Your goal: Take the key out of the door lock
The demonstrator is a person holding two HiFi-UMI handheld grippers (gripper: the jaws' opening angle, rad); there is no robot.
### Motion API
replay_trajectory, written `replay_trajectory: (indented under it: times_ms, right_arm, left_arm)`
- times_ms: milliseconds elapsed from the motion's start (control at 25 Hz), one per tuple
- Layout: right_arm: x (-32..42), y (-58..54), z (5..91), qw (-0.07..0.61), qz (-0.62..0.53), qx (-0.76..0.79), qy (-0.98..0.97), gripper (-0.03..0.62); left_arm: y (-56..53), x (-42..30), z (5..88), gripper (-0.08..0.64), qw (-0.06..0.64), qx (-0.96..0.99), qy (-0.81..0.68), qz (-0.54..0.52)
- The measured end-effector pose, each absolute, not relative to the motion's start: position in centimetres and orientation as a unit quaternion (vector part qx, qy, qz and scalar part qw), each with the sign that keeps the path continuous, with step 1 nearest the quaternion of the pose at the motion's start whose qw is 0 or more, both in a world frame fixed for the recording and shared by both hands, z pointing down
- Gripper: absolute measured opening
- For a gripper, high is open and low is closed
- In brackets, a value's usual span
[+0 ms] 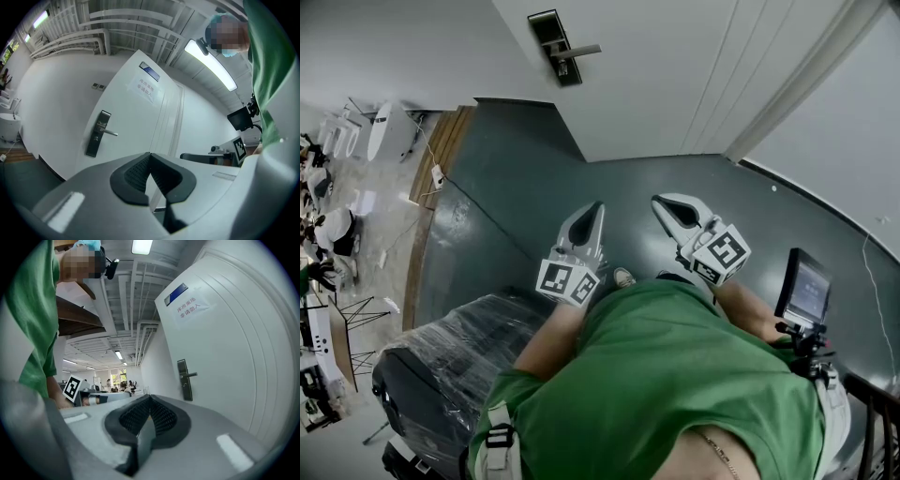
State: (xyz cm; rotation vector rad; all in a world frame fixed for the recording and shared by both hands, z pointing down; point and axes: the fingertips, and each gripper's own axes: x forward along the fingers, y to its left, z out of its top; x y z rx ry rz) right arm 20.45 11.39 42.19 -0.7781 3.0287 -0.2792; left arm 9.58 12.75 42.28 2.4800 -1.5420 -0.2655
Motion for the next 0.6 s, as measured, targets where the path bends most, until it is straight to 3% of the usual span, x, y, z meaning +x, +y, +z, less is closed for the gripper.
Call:
replay_trajectory:
  times_ms: [600]
  right_arm:
    - [16.4,9.2,41.9,-0.005,-0.076,-0.268,0.960,0.003]
  left_arm:
    - [11.5,3.7,42.5,0.003,0.104,0.837,-0.528,-0.100]
